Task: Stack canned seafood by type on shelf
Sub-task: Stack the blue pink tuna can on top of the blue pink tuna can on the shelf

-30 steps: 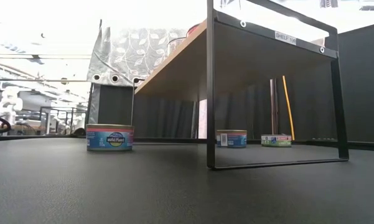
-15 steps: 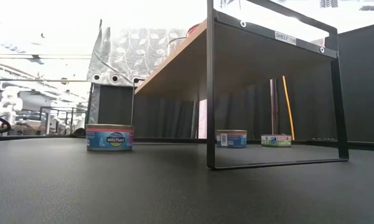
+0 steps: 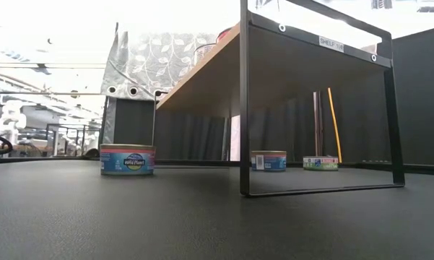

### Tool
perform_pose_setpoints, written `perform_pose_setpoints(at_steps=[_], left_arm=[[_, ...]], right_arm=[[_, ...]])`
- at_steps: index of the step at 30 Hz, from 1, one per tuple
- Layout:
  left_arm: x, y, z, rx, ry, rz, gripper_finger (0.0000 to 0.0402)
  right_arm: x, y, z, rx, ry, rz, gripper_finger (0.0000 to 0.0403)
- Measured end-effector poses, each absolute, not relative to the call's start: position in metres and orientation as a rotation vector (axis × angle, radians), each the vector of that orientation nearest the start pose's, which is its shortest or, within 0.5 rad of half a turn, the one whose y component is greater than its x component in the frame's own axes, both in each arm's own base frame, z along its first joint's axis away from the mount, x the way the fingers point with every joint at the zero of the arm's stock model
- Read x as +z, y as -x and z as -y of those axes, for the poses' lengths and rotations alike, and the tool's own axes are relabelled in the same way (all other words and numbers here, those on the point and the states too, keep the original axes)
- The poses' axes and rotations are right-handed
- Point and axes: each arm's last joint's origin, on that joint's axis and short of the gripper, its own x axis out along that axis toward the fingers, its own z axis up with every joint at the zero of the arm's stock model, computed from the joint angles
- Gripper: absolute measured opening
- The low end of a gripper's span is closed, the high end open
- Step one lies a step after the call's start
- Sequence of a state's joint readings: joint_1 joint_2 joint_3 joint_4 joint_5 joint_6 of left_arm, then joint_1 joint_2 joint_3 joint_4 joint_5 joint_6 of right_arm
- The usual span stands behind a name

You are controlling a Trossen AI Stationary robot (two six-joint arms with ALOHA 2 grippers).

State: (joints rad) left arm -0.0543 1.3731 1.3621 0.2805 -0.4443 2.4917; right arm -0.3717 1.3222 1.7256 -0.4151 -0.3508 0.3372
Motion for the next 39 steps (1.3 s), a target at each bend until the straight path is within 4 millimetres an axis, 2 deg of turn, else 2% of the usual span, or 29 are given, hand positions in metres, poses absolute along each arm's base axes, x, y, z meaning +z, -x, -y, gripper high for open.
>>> perform_pose_setpoints(at_steps=[7,11,15,20,24,31,39], left_arm=[[0.441,-0.300,-0.005,0.440,-2.086,-0.352,0.0204],[0.433,-0.296,-0.017,0.386,-1.846,-0.393,0.0204],[0.421,-0.294,-0.027,0.308,-1.686,-0.473,0.0205],[0.403,-0.289,-0.038,0.197,-1.573,-0.607,0.0205],[0.392,-0.284,-0.045,0.140,-1.469,-0.693,0.0205],[0.375,-0.279,-0.045,0.000,-1.289,-0.777,0.0205],[0.360,-0.282,-0.050,-0.090,-1.261,-0.856,0.0205]], right_arm=[[0.525,-0.190,0.072,-0.226,-0.168,0.023,0.0354],[0.518,-0.183,0.067,-0.274,-0.109,-0.057,0.0352],[0.494,-0.193,0.065,-0.238,-0.083,-0.207,0.0345],[0.450,-0.207,0.062,-0.202,-0.084,-0.360,0.0333],[0.422,-0.209,0.062,-0.204,-0.099,-0.384,0.0326],[0.373,-0.214,0.063,-0.207,-0.124,-0.409,0.0325],[0.335,-0.208,0.061,-0.225,-0.219,-0.475,0.0325]])
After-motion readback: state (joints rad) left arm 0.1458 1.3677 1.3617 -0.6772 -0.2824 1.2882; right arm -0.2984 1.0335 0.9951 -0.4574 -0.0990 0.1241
